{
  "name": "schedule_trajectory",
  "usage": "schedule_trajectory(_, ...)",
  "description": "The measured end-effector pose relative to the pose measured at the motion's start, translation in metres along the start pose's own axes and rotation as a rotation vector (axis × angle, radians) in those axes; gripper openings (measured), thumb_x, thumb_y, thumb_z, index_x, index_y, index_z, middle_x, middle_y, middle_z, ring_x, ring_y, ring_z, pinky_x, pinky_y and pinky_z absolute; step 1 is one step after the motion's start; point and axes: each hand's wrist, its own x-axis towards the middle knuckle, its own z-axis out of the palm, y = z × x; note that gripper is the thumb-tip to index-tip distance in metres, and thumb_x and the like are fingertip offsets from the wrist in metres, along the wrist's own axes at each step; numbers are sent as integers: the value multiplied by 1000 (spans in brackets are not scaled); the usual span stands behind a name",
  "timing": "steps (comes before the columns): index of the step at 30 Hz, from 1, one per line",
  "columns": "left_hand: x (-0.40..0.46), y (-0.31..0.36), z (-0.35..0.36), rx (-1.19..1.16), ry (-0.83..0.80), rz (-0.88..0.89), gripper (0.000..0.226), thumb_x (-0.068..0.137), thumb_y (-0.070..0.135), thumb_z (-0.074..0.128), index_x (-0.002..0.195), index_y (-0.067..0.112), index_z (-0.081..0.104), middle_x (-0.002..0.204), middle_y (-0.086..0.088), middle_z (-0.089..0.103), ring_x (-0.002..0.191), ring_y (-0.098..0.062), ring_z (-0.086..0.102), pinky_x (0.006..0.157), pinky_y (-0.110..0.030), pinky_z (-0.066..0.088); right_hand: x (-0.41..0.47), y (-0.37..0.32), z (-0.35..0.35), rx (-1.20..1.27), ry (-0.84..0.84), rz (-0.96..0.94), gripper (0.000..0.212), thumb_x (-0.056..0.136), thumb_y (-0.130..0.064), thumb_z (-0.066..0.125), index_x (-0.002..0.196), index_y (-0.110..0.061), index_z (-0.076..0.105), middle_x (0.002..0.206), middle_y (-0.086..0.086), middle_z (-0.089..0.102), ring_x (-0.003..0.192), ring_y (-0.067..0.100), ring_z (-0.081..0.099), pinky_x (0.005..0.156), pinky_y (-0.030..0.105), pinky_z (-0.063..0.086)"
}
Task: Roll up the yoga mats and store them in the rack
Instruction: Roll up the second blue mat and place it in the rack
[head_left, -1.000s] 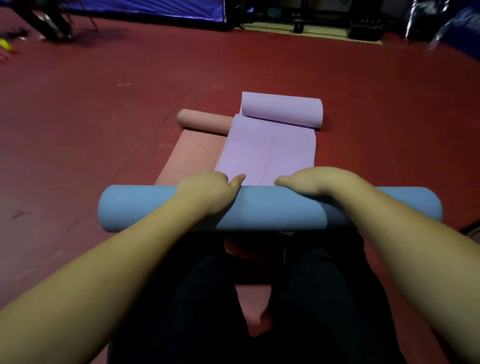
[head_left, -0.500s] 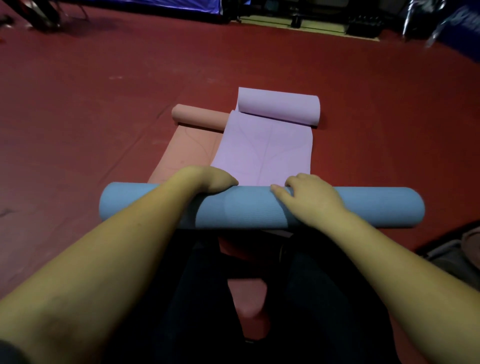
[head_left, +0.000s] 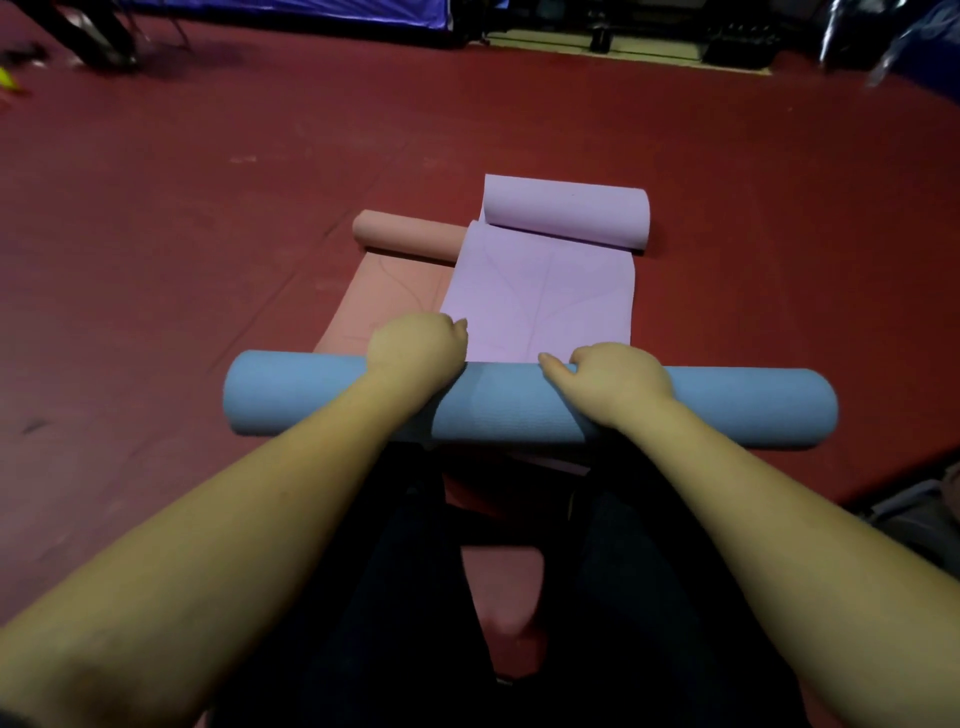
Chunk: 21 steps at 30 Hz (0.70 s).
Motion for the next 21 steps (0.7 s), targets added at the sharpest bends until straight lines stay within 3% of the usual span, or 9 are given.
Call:
schedule_trajectory(4,-33,2,21,90,133,82,63,98,62,31,107,9,64,109,-16,65,103,-35,59,87,-41,40,14,3,-5,36,-132,6,76,95,-68,20,115,-13,69,124,14,64,114,32,57,83,36,40)
schedule_trajectory(7,-41,-1,27,181,149,122,67,97,65,27,106,11,65,107,-12,66,101,-33,59,89,-42,37,19,2,-6,47,-179,12,78,94,-68,19,119,-13,68,128,14,62,115,32,56,85,36,39)
schedule_trajectory(14,-34,2,10,143,75,118,66,100,61,24,107,11,66,112,-12,66,101,-33,59,87,-43,35,21,-2,-18,102,-256,74,74,95,-65,23,128,-11,62,136,16,56,120,32,53,92,37,39)
schedule_trajectory(21,-42,4,-16,51,-54,100,61,100,64,17,91,19,58,108,-9,67,88,-28,53,78,-39,36,13,-3,-46,178,-405,64,68,98,-60,29,140,-13,52,151,14,43,134,29,44,105,37,32)
